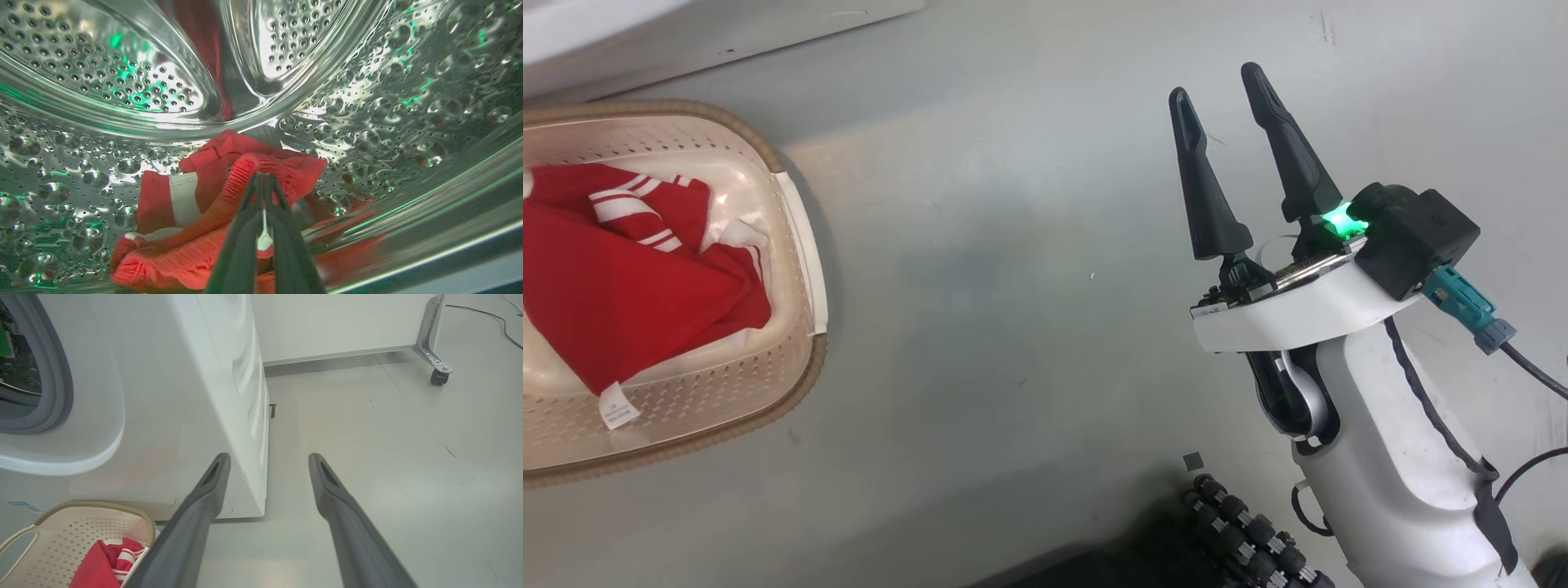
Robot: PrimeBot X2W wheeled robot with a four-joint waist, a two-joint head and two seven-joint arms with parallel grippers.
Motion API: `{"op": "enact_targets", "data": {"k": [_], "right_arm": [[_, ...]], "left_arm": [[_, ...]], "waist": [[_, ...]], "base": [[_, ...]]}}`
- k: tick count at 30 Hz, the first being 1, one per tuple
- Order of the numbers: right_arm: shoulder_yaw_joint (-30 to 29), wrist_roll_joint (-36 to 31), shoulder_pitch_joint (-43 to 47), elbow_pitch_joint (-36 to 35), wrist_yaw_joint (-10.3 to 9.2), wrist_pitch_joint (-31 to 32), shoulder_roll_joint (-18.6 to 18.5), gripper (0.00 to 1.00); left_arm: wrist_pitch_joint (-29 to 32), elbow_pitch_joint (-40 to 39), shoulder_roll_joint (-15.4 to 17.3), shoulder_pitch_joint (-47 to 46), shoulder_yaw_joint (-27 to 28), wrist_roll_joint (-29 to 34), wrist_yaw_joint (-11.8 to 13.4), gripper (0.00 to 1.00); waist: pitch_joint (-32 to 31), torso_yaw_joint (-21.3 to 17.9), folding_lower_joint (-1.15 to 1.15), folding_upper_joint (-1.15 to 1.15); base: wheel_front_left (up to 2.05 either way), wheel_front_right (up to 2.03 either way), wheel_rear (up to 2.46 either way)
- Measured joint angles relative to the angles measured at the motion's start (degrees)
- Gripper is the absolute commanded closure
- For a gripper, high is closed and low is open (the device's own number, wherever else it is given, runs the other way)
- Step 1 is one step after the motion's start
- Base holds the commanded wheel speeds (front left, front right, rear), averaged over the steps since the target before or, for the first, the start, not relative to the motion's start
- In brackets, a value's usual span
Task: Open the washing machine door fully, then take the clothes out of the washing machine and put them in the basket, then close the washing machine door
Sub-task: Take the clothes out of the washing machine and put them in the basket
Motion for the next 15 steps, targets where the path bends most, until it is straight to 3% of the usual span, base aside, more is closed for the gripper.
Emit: {"op": "enact_targets", "data": {"k": [15], "right_arm": [[-2.4, -4.5, 4.4, 2.9, 0.42, 0.0, -0.1, 0.0]], "left_arm": [[-19.2, -2.8, -6.9, 15.1, 0.7, -0.7, 3.0, 1.0]], "waist": [[-8.8, 4.2, -0.01, 0.0]], "base": [[0.0, 0.0, 0.0]]}}
